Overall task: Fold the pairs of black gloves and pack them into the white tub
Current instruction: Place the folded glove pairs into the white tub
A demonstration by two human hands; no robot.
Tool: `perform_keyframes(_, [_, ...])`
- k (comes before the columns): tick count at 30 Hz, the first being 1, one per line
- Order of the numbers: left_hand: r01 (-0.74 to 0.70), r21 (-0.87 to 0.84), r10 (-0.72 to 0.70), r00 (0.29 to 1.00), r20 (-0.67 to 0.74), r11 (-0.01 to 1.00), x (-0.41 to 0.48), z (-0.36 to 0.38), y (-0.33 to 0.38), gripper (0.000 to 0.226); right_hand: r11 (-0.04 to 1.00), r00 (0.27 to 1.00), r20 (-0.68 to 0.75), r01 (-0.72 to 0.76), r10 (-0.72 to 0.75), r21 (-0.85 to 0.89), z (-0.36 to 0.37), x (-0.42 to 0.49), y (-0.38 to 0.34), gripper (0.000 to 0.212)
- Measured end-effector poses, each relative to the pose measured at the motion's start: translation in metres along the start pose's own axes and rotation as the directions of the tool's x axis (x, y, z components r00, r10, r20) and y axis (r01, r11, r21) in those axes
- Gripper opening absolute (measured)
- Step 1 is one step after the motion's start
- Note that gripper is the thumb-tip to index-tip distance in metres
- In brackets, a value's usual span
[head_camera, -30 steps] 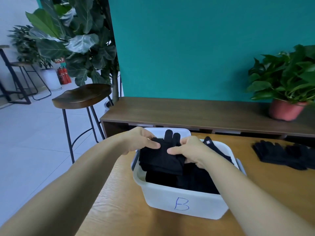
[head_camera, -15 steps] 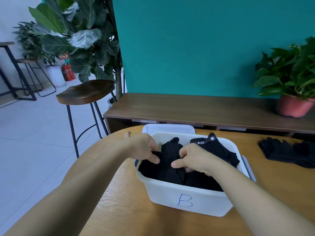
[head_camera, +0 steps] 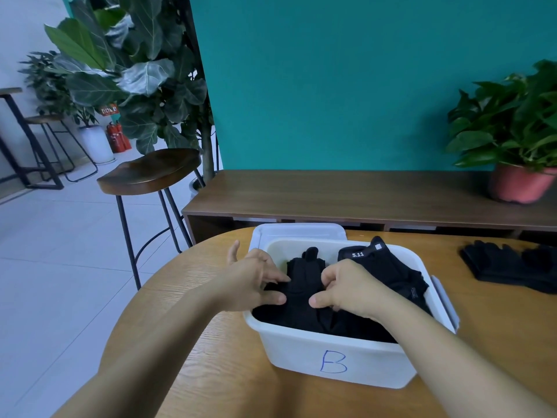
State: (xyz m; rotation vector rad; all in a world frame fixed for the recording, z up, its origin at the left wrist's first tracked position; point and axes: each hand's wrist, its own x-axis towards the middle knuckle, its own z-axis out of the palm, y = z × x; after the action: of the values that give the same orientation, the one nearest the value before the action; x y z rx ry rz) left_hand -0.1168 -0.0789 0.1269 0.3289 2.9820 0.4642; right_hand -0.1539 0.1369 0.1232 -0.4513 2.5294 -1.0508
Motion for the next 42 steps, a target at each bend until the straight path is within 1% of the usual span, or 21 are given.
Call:
perform_keyframes(3, [-0.002,-0.055,0.001,1.000,-0.006,0.998,0.000,-0.002,-0.002,0.038,1.000,1.000,-0.026,0.009,-0.009,0.001,-0.001,-0.002,-0.001,0.032])
perform_keyframes(5, [-0.004,-0.089,0.004,1.000,-0.008,0.996,0.000,-0.002,-0.004,0.034,1.000,0.998,-0.056,0.022,-0.022,-0.011,-0.003,-0.006,-0.003,0.026])
perform_keyframes(8, [-0.029,-0.085,0.026,0.999,-0.037,0.996,-0.002,0.001,-0.006,0.034,0.998,0.989,-0.141,0.044,-0.050,-0.050,-0.006,-0.013,-0.003,0.035])
perform_keyframes(10, [-0.047,-0.091,0.034,0.990,-0.135,0.995,-0.004,0.004,-0.008,0.032,0.986,0.974,-0.199,0.075,-0.104,-0.147,-0.008,-0.016,-0.002,0.038])
perform_keyframes(12, [-0.059,-0.122,0.024,0.964,-0.266,0.991,-0.005,0.007,-0.011,0.023,0.953,0.948,-0.243,0.138,-0.206,-0.269,-0.009,-0.020,-0.002,0.038])
perform_keyframes(13, [-0.072,-0.148,0.023,0.952,-0.306,0.986,-0.005,0.008,-0.012,0.021,0.926,0.928,-0.244,0.196,-0.282,-0.324,-0.010,-0.022,-0.003,0.040])
perform_keyframes(14, [-0.089,-0.171,0.032,0.951,-0.309,0.981,-0.005,0.007,-0.013,0.023,0.892,0.909,-0.214,0.263,-0.357,-0.368,-0.010,-0.023,-0.004,0.045])
perform_keyframes(15, [-0.107,-0.183,0.053,0.959,-0.278,0.977,-0.005,0.007,-0.013,0.025,0.855,0.899,-0.150,0.324,-0.412,-0.405,-0.011,-0.024,-0.005,0.053])
perform_keyframes(16, [-0.118,-0.184,0.075,0.972,-0.222,0.976,-0.005,0.006,-0.011,0.027,0.827,0.902,-0.064,0.361,-0.427,-0.430,-0.010,-0.024,-0.005,0.060])
perform_keyframes(17, [-0.117,-0.176,0.090,0.984,-0.154,0.977,-0.005,0.007,-0.010,0.028,0.818,0.916,0.014,0.365,-0.401,-0.445,-0.008,-0.023,-0.004,0.065])
perform_keyframes(18, [-0.106,-0.166,0.092,0.992,-0.090,0.980,-0.006,0.008,-0.009,0.028,0.831,0.938,0.061,0.332,-0.342,-0.446,-0.006,-0.024,-0.002,0.066])
perform_keyframes(20, [-0.081,-0.162,0.082,0.997,0.001,0.984,-0.005,0.011,-0.009,0.029,0.877,0.967,0.082,0.252,-0.240,-0.409,-0.003,-0.023,0.003,0.064])
perform_keyframes(23, [-0.063,-0.177,0.077,0.994,0.075,0.982,-0.002,0.010,-0.008,0.029,0.889,0.973,0.093,0.232,-0.212,-0.395,-0.002,-0.020,0.007,0.057])
perform_keyframes(28, [-0.060,-0.128,0.078,0.986,0.148,0.990,0.002,0.007,-0.009,0.032,0.895,0.977,0.126,0.208,-0.171,-0.394,-0.003,-0.016,0.009,0.054])
perform_keyframes(30, [-0.043,-0.147,0.062,0.990,0.129,0.988,0.001,0.007,-0.006,0.032,0.904,0.977,0.133,0.205,-0.166,-0.375,-0.004,-0.016,0.010,0.055])
perform_keyframes(32, [-0.003,-0.205,0.017,0.997,0.069,0.979,-0.002,0.004,0.000,0.031,0.914,0.978,0.130,0.199,-0.163,-0.354,-0.007,-0.016,0.009,0.055])
perform_keyframes(35, [0.024,-0.288,-0.028,1.000,-0.010,0.957,-0.007,-0.004,0.010,0.025,0.942,0.974,0.080,0.225,-0.212,-0.248,-0.013,-0.018,0.007,0.046])
perform_keyframes(36, [0.016,-0.291,-0.028,0.999,-0.039,0.957,-0.008,-0.006,0.014,0.024,0.946,0.970,0.049,0.244,-0.239,-0.214,-0.015,-0.020,0.008,0.044])
perform_keyframes(38, [0.014,-0.244,-0.034,0.996,-0.079,0.970,-0.009,-0.012,0.030,0.029,0.955,0.969,-0.009,0.241,-0.246,-0.173,-0.020,-0.027,0.009,0.049])
perform_keyframes(40, [0.007,-0.190,-0.028,0.994,-0.107,0.982,-0.009,-0.016,0.046,0.038,0.946,0.967,-0.037,0.239,-0.253,-0.218,-0.027,-0.038,0.011,0.051])
perform_keyframes(42, [-0.038,-0.146,0.022,0.994,-0.108,0.988,-0.007,-0.015,0.063,0.047,0.912,0.963,-0.040,0.240,-0.268,-0.334,-0.035,-0.049,0.013,0.048])
